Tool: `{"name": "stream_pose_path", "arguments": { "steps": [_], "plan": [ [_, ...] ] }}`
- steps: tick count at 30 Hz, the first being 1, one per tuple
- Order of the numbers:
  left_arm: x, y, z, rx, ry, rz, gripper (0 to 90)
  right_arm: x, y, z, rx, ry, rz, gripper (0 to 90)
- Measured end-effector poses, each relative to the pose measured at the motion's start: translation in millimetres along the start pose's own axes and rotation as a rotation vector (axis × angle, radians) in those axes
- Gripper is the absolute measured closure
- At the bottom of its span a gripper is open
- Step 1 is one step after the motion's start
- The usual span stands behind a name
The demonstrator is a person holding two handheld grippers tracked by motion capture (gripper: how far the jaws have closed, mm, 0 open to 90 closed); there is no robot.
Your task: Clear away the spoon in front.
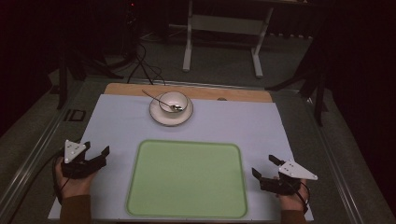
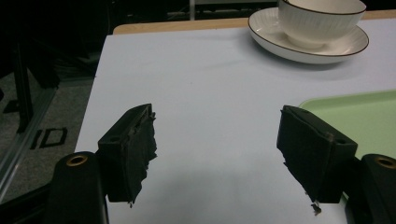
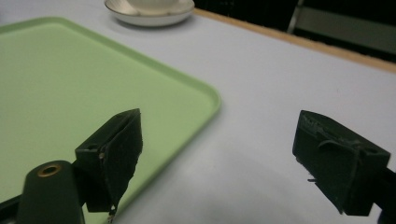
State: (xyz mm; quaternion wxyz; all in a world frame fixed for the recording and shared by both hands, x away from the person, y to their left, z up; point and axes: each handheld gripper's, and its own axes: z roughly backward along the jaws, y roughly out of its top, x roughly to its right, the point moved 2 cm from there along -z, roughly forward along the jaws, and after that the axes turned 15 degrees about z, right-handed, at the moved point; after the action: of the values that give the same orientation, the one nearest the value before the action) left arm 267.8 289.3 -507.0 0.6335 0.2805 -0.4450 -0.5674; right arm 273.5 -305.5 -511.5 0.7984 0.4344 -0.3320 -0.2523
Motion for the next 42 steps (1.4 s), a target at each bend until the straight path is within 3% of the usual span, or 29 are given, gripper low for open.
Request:
{"name": "stream_pose_path", "arguments": {
  "steps": [7, 21, 25, 42],
  "plan": [
    [1.4, 0.5, 0.3, 0.010, -0.001, -0.011, 28.2, 0.3, 0.9, 0.5, 0.018, -0.013, 0.006, 14.8],
    [4.7, 4.9, 1.2, 0.037, -0.020, 0.014, 28.4, -3.0, 3.8, 2.3, 0.028, -0.019, 0.039, 14.1],
    [8.7, 11.2, -1.4, 0.034, -0.005, -0.004, 28.6, -2.5, 3.7, 3.2, 0.033, -0.024, 0.037, 14.1],
    [27.9, 44.4, -12.2, 0.039, -0.068, -0.016, 30.4, -3.6, 4.9, 4.9, 0.045, -0.027, 0.042, 14.1]
  ]
}}
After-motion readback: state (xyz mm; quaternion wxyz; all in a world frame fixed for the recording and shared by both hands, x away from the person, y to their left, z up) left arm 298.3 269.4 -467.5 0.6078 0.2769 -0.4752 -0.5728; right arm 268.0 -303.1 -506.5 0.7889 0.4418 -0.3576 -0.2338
